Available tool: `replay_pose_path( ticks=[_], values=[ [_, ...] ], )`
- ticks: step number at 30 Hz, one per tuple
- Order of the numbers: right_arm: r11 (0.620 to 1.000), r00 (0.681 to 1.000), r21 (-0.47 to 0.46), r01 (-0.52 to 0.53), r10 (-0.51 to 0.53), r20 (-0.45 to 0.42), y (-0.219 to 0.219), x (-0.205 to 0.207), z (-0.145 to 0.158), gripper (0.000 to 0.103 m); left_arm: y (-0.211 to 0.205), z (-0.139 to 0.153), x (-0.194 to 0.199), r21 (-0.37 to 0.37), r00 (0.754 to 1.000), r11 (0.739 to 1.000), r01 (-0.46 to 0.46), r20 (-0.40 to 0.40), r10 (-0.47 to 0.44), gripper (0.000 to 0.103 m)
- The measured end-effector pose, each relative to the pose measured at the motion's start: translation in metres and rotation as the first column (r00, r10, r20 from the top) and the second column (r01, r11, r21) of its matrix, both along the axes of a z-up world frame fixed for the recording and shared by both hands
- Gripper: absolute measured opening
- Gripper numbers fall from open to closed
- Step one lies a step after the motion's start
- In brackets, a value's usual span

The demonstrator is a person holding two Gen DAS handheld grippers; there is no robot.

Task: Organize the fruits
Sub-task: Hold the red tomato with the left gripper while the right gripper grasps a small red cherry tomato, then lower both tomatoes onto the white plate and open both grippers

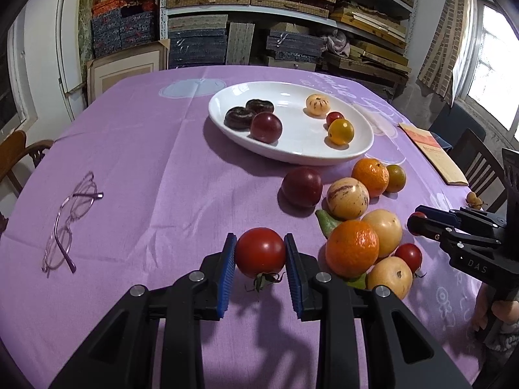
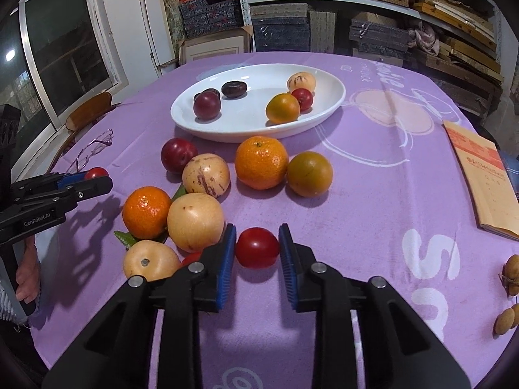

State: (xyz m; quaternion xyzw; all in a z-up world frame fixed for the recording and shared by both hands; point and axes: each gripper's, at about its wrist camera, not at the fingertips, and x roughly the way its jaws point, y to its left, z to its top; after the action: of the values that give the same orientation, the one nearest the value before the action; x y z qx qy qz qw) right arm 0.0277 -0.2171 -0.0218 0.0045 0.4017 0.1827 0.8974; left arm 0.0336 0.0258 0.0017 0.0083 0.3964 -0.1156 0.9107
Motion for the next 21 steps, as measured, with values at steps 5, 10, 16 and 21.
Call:
replay_pose_path(
  ticks=[5,10,16,21],
  values=[
    [1.0,0.999,-0.006,0.001,-0.001,0.045,-0.005,0.016,0.028,0.026,-0.01,0.021,0.037,0.027,0.999,0.999,0.027,0.041,-0.028,0.03],
    [1.0,0.997,-0.028,-0.012,0.014,0.079,0.004,0.059,0.056,0.026,-0.022,0.034,0.101,0.003,0.999,0.999,0.033,0.017,-0.033,0.03],
    [0.999,0.998,-0.053,-0.01,0.013,0.063,0.02,0.123,0.053,0.026,-0.057,0.024,0.143,-0.037,0.996,0.996,0.087,-0.033,-0.089,0.03],
    [0.999,0.997,-0.049,0.016,-0.013,0.071,0.02,0.162,0.052,0.026,-0.08,0.014,0.162,-0.046,0.992,0.992,0.114,-0.051,-0.117,0.03]
  ],
)
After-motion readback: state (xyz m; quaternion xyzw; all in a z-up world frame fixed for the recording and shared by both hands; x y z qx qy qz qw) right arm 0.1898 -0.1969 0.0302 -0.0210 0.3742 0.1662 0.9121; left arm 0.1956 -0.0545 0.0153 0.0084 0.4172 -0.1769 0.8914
